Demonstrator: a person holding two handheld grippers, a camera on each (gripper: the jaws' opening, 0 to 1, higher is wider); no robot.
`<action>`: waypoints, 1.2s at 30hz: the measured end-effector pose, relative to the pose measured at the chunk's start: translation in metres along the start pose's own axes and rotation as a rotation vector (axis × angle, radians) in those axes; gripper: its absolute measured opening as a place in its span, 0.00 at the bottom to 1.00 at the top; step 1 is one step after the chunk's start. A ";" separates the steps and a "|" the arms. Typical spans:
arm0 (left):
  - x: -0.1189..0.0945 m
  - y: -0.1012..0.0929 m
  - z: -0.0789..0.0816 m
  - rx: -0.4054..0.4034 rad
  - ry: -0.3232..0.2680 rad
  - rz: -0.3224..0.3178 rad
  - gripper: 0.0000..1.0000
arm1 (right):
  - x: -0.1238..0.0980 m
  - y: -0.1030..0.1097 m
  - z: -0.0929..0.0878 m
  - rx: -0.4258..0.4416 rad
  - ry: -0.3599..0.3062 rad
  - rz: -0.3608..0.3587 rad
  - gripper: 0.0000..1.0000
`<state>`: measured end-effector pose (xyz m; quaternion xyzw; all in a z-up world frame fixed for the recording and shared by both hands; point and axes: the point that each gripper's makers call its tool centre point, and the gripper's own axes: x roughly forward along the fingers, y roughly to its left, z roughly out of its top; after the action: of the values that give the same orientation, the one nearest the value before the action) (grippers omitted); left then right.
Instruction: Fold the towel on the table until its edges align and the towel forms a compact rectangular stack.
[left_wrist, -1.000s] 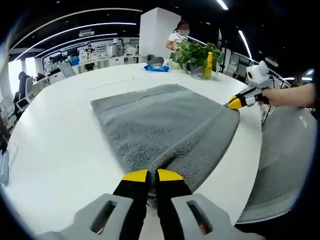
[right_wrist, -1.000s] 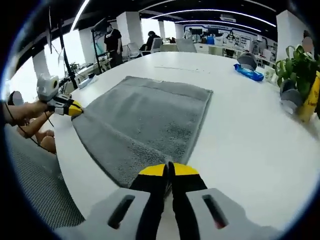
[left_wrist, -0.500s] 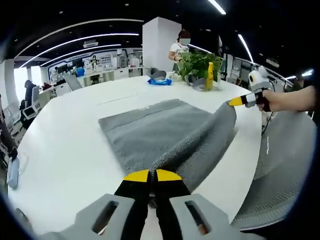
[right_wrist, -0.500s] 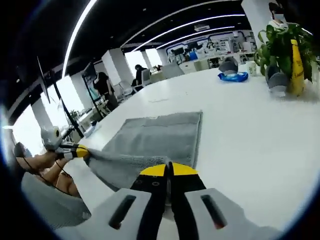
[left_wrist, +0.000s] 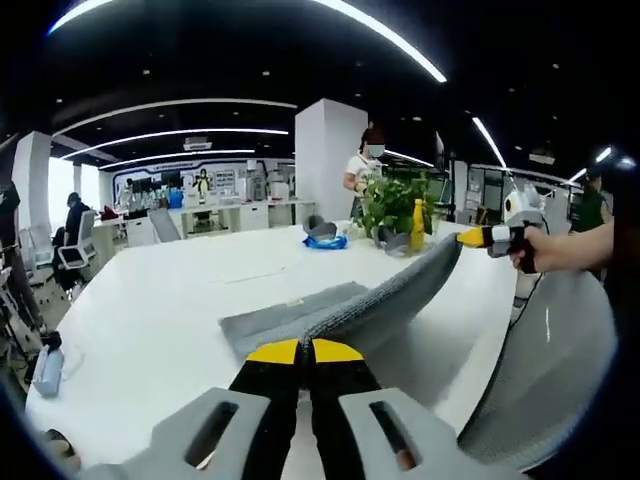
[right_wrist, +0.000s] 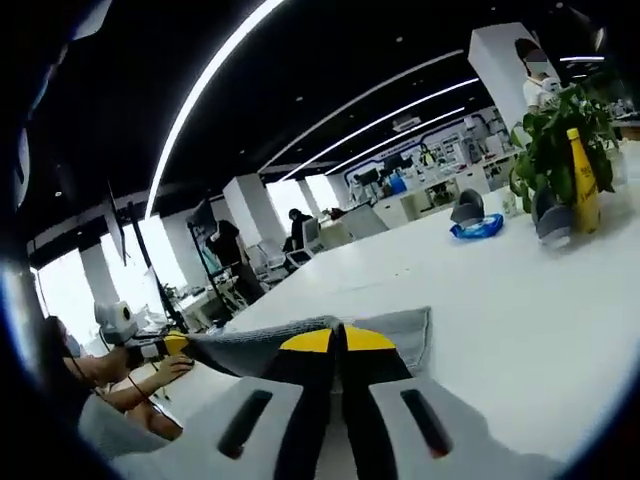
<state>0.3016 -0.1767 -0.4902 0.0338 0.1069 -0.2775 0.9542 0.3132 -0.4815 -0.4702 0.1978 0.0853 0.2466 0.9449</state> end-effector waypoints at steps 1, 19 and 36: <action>-0.002 -0.001 0.003 0.000 -0.012 0.001 0.02 | -0.002 0.002 0.004 0.007 -0.017 -0.001 0.00; -0.035 -0.026 0.055 -0.119 -0.212 -0.014 0.02 | -0.041 0.031 0.043 0.070 -0.198 -0.026 0.00; -0.048 -0.035 0.086 -0.151 -0.305 -0.065 0.03 | -0.051 0.039 0.064 0.039 -0.257 -0.017 0.00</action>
<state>0.2587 -0.1920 -0.3959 -0.0840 -0.0176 -0.3011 0.9497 0.2688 -0.4970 -0.3929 0.2453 -0.0299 0.2097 0.9460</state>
